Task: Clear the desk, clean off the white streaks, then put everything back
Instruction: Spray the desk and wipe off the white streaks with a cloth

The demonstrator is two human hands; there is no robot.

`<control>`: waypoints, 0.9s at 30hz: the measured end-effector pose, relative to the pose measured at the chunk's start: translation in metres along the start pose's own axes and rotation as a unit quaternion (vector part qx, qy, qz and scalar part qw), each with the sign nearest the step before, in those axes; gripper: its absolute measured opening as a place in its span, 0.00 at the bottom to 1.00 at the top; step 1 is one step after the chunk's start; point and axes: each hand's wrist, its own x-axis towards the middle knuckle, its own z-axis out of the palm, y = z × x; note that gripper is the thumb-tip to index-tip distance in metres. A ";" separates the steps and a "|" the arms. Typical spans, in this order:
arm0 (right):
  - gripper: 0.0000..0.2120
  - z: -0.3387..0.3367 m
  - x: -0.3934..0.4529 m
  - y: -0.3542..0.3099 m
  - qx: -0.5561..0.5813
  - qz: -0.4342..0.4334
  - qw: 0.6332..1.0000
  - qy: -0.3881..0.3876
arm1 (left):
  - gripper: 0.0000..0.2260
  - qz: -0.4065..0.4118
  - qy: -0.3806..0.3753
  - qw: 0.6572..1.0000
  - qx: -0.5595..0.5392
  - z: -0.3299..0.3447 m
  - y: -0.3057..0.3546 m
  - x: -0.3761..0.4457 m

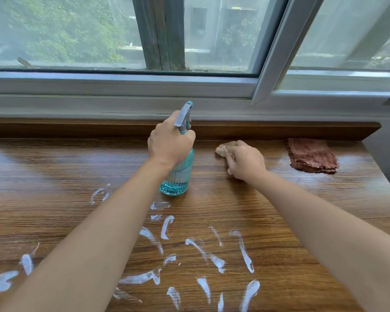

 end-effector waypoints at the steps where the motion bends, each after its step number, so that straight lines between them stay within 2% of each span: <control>1: 0.12 0.003 0.000 -0.007 0.010 0.024 1.000 0.011 | 0.07 0.002 0.000 1.000 0.002 0.000 0.000 0.000; 2: 0.12 0.005 -0.006 -0.017 0.025 0.022 0.999 0.016 | 0.07 0.001 0.000 1.000 0.005 0.001 0.000 0.001; 3: 0.11 0.007 -0.019 -0.025 0.042 -0.019 0.999 0.014 | 0.07 -0.001 -0.001 1.000 0.009 0.001 0.001 0.000; 5: 0.10 0.005 -0.058 -0.033 0.061 -0.149 0.986 -0.035 | 0.07 -0.001 -0.005 1.000 0.016 0.002 0.004 -0.001; 7: 0.11 -0.006 -0.077 -0.022 0.054 -0.223 0.970 -0.082 | 0.08 0.006 -0.010 1.000 0.026 0.001 0.007 -0.003; 8: 0.10 -0.008 -0.075 -0.012 0.037 -0.214 0.973 -0.078 | 0.08 0.008 -0.013 0.999 0.031 0.001 0.008 -0.003; 9: 0.09 -0.009 -0.069 0.000 0.020 -0.165 0.984 -0.060 | 0.08 0.013 -0.017 0.999 0.034 0.001 0.009 -0.004; 11: 0.06 -0.010 -0.058 0.016 0.000 0.007 1.000 -0.027 | 0.08 0.028 -0.027 0.998 0.045 0.002 0.012 -0.005; 12: 0.07 -0.009 -0.058 0.020 -0.002 0.070 0.997 -0.011 | 0.08 0.035 -0.030 0.998 0.052 0.003 0.013 -0.006; 13: 0.07 -0.006 -0.063 0.019 -0.004 0.090 0.996 -0.008 | 0.08 0.044 -0.031 0.997 0.059 0.005 0.014 -0.007; 17: 0.14 -0.014 -0.123 0.009 0.033 -0.007 0.998 -0.060 | 0.09 0.077 -0.039 0.993 0.086 0.008 0.017 -0.011; 18: 0.15 -0.018 -0.139 0.013 0.035 -0.007 0.997 -0.064 | 0.09 0.081 -0.038 0.992 0.089 0.008 0.016 -0.011; 22: 0.16 -0.021 -0.186 0.019 0.020 0.068 0.996 -0.045 | 0.09 0.094 -0.056 0.992 0.069 0.003 0.017 -0.015; 27: 0.15 -0.019 -0.191 0.014 0.021 0.115 0.992 -0.048 | 0.09 0.115 -0.095 0.988 0.044 -0.026 0.032 -0.048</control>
